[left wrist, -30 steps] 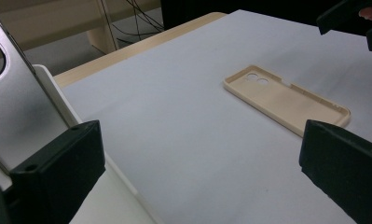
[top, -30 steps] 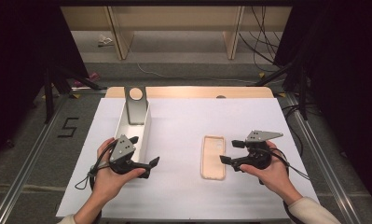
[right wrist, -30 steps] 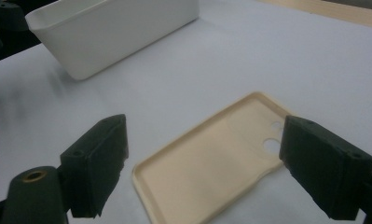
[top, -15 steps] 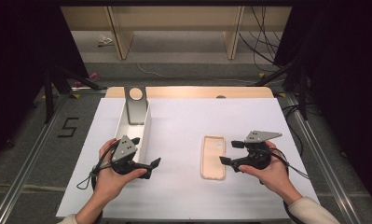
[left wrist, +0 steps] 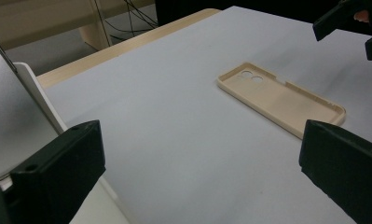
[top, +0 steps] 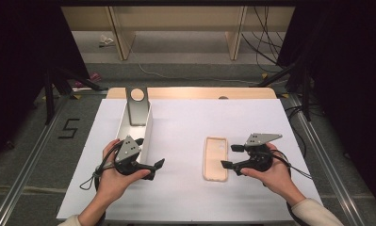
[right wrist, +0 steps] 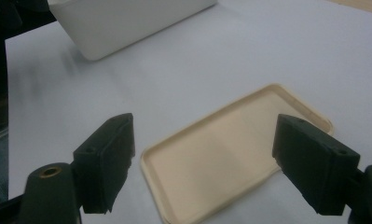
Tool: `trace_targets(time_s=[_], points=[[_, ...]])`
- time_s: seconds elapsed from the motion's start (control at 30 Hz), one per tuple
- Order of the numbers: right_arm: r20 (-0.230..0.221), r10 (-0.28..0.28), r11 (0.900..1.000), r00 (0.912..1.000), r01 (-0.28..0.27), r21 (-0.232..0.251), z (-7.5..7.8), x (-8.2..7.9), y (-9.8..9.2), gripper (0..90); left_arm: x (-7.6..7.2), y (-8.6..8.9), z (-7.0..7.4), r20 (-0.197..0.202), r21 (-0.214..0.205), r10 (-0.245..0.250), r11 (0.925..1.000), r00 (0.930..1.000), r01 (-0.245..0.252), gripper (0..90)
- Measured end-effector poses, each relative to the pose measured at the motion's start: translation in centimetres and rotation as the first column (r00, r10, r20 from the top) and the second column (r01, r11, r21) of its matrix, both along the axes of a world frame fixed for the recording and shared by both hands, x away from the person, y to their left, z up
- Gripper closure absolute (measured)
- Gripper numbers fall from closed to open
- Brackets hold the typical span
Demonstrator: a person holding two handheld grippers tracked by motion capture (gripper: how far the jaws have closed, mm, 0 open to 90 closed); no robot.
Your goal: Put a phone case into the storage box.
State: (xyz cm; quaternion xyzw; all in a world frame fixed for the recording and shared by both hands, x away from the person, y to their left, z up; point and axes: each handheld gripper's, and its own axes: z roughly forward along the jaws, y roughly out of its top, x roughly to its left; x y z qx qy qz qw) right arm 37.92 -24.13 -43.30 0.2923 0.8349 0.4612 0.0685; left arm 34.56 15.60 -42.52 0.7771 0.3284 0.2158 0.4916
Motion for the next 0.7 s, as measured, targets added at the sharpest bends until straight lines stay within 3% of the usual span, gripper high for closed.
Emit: trace_targets(time_s=[0.37, 0.7], points=[[0.000, 0.027, 0.9987, 0.9996, -0.027, -0.044, 0.0, -0.2, 0.5, 22.8, 0.0, 0.2, -0.3, -0.007, -0.002, 0.003, 1.0000, 1.0000, -0.003, 0.0], [0.002, 0.074, 0.9900, 0.9972, -0.074, -0.120, 0.0, -0.5, 1.7, 24.2, -0.1, 0.4, -0.2, -0.004, -0.004, 0.009, 1.0000, 1.0000, -0.009, 0.0]])
